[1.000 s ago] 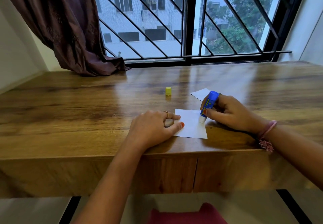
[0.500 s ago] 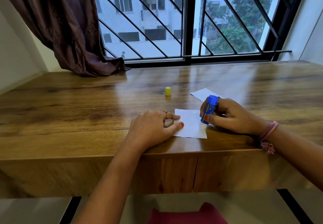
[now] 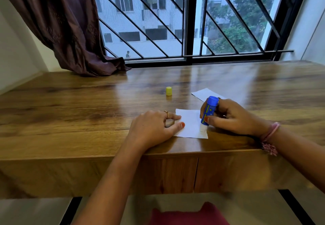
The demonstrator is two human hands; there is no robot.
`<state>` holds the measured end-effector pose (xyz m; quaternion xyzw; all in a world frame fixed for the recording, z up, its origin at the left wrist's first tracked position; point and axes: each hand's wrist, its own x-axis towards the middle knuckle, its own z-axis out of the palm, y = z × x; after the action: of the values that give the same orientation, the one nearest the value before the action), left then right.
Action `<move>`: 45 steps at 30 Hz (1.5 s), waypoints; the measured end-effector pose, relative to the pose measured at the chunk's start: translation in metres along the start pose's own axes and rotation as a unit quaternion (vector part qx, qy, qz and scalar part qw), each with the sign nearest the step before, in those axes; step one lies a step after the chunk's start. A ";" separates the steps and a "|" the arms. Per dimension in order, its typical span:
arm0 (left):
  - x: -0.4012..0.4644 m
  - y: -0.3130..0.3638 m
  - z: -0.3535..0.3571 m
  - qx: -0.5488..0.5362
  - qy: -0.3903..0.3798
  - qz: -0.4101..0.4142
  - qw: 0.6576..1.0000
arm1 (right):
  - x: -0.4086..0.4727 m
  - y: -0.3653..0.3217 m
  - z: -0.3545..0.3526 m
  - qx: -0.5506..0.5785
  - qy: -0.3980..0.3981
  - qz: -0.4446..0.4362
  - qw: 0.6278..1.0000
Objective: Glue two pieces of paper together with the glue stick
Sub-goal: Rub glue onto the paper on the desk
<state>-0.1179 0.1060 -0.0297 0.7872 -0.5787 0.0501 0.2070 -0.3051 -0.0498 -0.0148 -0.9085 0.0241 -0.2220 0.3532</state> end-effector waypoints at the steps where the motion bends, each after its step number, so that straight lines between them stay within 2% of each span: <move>1: 0.000 0.000 0.000 0.000 0.001 -0.001 1.000 | -0.001 -0.001 0.001 0.012 -0.010 -0.002 1.000; 6: 0.000 0.000 0.000 0.000 0.003 0.001 1.000 | 0.000 -0.003 0.001 0.017 0.007 0.008 1.000; 10: 0.000 -0.001 0.000 -0.001 0.006 0.000 1.000 | -0.002 -0.007 0.003 0.033 -0.028 -0.005 0.999; 14: -0.001 0.000 0.000 -0.001 0.007 -0.001 1.000 | -0.001 -0.006 0.003 0.045 -0.005 0.006 0.999; 19: -0.001 0.000 0.000 0.001 0.007 0.000 1.000 | -0.002 -0.007 0.003 0.039 -0.028 -0.004 0.999; 22: -0.001 0.000 0.000 0.003 0.004 0.001 1.000 | -0.002 -0.007 0.003 0.040 -0.007 0.000 0.999; 26: -0.001 0.000 -0.001 -0.004 0.006 -0.003 1.000 | -0.002 -0.009 0.004 0.043 -0.026 -0.005 0.999; 30: -0.001 0.001 -0.001 -0.005 0.004 -0.002 1.000 | -0.002 -0.012 0.003 0.057 -0.013 -0.002 0.998; 41: -0.001 0.001 -0.002 0.004 -0.001 0.004 1.000 | -0.003 -0.013 0.003 0.025 -0.030 -0.019 0.999; 45: 0.000 0.000 -0.001 0.001 0.004 0.006 1.000 | -0.002 -0.011 0.003 0.036 -0.023 0.001 0.999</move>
<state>-0.1180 0.1064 -0.0288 0.7834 -0.5828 0.0552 0.2085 -0.3070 -0.0394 -0.0104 -0.9002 0.0090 -0.2013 0.3860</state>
